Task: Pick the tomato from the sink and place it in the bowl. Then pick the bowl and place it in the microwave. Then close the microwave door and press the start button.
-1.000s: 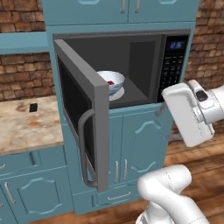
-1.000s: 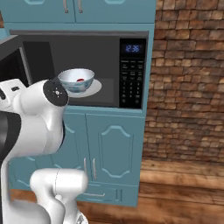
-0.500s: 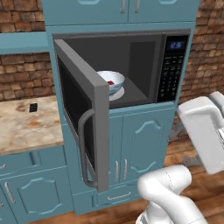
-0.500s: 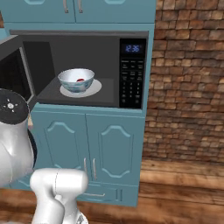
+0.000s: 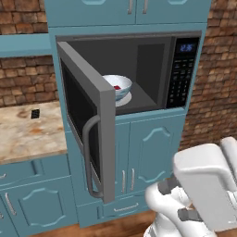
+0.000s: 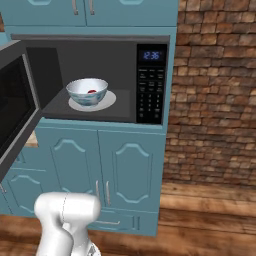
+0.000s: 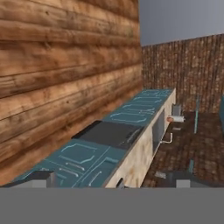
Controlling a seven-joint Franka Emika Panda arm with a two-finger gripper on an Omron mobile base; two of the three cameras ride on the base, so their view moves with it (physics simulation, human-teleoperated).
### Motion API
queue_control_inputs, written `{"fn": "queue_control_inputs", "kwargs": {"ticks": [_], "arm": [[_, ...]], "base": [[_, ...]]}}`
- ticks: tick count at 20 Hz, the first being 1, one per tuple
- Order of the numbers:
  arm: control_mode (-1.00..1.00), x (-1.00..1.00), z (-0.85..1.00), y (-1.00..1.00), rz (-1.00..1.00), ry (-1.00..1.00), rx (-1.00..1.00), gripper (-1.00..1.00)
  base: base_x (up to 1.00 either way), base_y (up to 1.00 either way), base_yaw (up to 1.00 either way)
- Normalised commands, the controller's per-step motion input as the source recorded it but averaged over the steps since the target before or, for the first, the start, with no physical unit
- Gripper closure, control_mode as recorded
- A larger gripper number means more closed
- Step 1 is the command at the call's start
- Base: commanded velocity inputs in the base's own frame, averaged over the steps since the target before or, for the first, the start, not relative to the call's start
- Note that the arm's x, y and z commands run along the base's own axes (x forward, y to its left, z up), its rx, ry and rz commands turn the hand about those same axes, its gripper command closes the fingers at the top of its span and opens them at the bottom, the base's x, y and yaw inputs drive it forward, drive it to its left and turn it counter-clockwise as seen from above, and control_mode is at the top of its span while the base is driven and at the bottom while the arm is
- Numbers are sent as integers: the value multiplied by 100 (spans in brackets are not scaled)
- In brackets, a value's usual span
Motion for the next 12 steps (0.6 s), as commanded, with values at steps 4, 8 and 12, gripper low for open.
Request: {"fn": "queue_control_inputs", "kwargs": {"ticks": [4,8,12], "arm": [[-100,66,-6,100,-44,0,-13,-100],[-100,99,-10,93,-51,0,-11,-100],[-100,100,-24,86,-51,0,-10,-100]], "base": [[0,0,0],[0,0,0],[0,0,0]]}}
